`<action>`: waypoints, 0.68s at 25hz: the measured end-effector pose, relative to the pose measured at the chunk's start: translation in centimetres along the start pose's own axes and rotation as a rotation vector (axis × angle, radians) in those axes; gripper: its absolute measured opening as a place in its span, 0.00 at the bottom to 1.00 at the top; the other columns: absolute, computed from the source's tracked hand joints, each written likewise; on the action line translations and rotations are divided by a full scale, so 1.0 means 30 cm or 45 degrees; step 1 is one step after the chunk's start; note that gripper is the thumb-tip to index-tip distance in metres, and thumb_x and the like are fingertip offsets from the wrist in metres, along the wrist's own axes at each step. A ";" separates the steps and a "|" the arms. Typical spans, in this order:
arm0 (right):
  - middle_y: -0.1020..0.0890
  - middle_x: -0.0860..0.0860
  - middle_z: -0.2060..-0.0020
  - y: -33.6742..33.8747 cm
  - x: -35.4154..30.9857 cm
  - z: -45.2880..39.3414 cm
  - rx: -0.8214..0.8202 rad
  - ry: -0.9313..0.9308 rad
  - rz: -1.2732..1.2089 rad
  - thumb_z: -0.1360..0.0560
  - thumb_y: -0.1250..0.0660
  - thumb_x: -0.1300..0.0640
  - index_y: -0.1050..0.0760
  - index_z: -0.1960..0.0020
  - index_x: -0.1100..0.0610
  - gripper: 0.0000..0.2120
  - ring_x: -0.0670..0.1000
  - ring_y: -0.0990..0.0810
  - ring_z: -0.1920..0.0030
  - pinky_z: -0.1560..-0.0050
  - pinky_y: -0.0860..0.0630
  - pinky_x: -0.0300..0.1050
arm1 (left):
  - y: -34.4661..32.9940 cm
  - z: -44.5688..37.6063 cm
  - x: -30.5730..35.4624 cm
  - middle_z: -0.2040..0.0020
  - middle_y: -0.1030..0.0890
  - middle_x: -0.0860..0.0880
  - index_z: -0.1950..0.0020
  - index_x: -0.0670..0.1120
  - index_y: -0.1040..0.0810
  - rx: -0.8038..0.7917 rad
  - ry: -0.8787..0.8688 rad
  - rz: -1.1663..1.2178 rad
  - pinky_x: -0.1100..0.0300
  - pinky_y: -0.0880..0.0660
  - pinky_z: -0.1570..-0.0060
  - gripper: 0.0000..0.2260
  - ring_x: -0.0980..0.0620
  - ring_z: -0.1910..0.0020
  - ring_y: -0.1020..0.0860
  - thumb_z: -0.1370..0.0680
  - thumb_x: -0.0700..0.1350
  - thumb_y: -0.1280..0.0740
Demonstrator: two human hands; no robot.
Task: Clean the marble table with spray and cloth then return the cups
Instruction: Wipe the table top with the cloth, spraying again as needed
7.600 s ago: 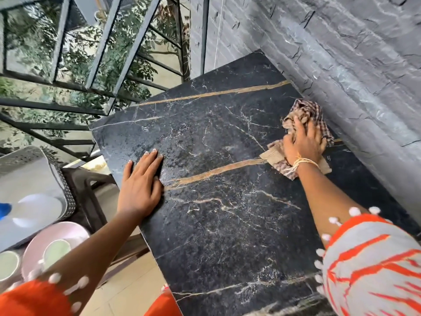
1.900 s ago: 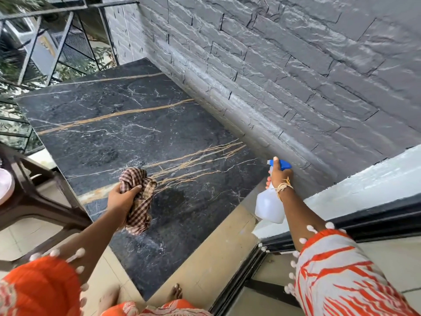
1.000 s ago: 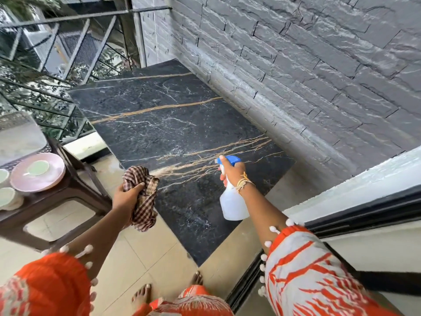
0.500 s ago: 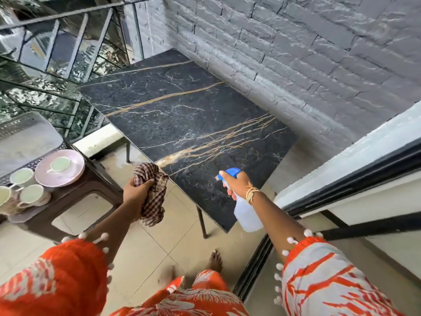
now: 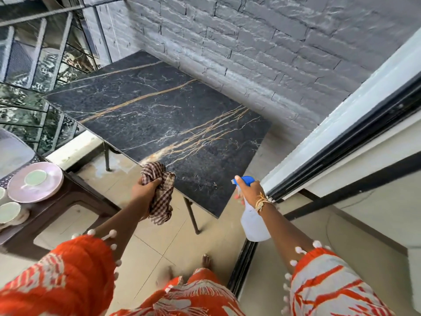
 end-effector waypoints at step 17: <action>0.25 0.51 0.69 -0.390 -0.350 0.011 -0.424 0.129 -0.169 0.19 0.39 0.51 0.21 0.56 0.58 0.14 0.50 0.27 0.69 0.77 0.27 0.38 | 0.235 0.080 0.028 0.48 0.18 0.45 0.38 0.45 0.24 0.244 -0.153 -0.037 0.51 0.23 0.45 0.19 0.44 0.50 0.20 0.27 0.47 0.27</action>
Point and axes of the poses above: each hand's wrist, its own z-axis away from the middle knuckle, its own y-axis out of the back of the hand, x = y × z, the point moved 5 cm from there along -z, towards the middle knuckle
